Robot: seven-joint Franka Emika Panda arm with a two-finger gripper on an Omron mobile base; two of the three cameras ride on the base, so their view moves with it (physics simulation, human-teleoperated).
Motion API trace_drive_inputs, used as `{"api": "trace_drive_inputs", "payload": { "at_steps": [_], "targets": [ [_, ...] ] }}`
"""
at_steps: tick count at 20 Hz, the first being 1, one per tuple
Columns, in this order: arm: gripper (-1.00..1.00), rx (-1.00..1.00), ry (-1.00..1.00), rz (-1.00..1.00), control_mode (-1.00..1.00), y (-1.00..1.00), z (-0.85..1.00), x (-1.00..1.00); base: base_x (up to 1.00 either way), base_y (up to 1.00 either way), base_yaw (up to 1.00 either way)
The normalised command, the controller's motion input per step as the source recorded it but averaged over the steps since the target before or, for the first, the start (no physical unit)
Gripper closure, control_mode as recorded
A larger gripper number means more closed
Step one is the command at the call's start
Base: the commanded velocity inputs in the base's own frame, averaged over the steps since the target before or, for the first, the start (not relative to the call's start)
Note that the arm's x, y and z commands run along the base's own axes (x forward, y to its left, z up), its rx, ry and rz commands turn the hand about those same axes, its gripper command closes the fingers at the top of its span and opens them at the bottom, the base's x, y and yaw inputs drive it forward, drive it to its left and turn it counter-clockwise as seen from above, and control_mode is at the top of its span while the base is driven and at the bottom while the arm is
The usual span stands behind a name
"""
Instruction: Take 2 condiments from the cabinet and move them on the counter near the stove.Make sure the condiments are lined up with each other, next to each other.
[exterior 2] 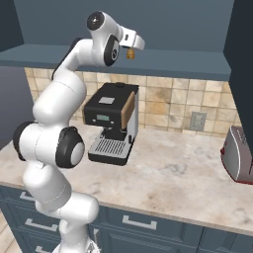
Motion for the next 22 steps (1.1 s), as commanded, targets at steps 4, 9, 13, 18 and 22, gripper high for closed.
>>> {"api": "trace_drive_inputs", "payload": {
  "at_steps": [4, 9, 13, 18, 22],
  "targets": [
    [-1.00, 0.00, 0.00, 0.00, -1.00, 0.00, 0.00, 0.11, 0.00, 0.00, 0.00],
    [-1.00, 0.00, 0.00, -0.01, -1.00, 0.00, 0.00, 0.13, 0.00, 0.00, 0.00],
    [-1.00, 0.00, 0.00, -0.02, -1.00, 0.00, 0.00, 0.15, 0.00, 0.00, 0.00],
    [-1.00, 0.00, 0.00, -0.01, -1.00, 0.00, 0.00, 0.15, 0.00, 0.00, 0.00],
    [-1.00, 0.00, 0.00, -0.01, -1.00, 0.00, 0.00, 0.09, 0.00, 0.00, 0.00]
  ]
}}
